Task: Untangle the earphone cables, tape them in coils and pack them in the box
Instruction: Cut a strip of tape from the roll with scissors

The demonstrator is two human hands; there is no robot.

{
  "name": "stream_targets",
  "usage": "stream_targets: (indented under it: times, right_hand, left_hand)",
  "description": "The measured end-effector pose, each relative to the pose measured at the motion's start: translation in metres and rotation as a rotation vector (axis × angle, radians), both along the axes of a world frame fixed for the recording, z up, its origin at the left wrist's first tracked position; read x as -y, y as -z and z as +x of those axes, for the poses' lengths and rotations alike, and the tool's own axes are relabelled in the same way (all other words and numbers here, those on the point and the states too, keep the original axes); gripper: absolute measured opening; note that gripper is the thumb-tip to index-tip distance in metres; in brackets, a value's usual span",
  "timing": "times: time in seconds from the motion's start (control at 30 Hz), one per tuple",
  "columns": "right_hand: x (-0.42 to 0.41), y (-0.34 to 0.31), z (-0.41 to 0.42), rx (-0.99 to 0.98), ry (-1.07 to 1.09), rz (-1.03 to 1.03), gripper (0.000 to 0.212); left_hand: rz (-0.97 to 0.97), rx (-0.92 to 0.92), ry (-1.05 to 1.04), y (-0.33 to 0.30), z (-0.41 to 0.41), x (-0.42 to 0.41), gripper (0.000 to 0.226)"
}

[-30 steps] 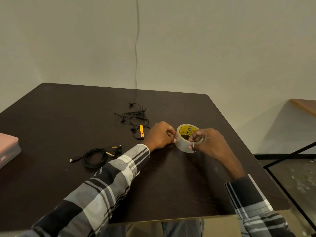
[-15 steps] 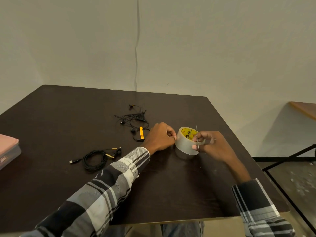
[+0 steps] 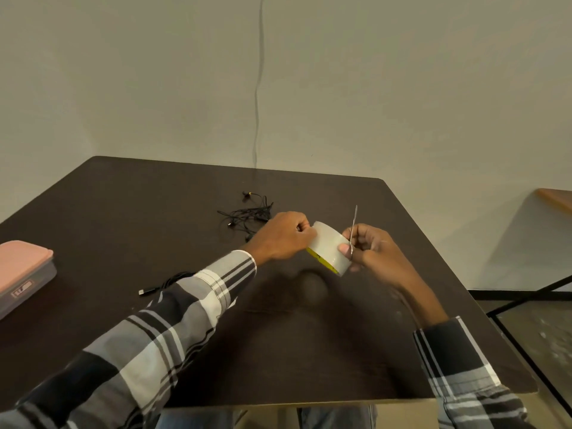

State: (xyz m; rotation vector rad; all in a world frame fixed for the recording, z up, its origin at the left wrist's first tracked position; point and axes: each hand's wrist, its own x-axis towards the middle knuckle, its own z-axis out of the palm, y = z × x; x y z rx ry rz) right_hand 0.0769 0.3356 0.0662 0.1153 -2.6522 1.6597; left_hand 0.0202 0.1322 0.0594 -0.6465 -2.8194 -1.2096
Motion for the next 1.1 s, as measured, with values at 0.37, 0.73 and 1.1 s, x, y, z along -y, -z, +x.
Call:
stream_targets:
  times: [0.37, 0.73, 1.1]
  right_hand:
    - [0.048, -0.006, -0.005, 0.081, 0.021, -0.292, 0.009]
    - [0.09, -0.006, 0.0, 0.126, 0.022, -0.55, 0.01]
    - [0.127, -0.002, -0.006, 0.086, 0.084, -0.575, 0.015]
  left_hand:
    - [0.012, 0.042, -0.009, -0.061, -0.003, 0.055, 0.024]
    - [-0.25, -0.023, 0.055, -0.101, -0.013, 0.088, 0.016]
    - [-0.493, -0.174, -0.041, -0.109, -0.005, 0.096, 0.005]
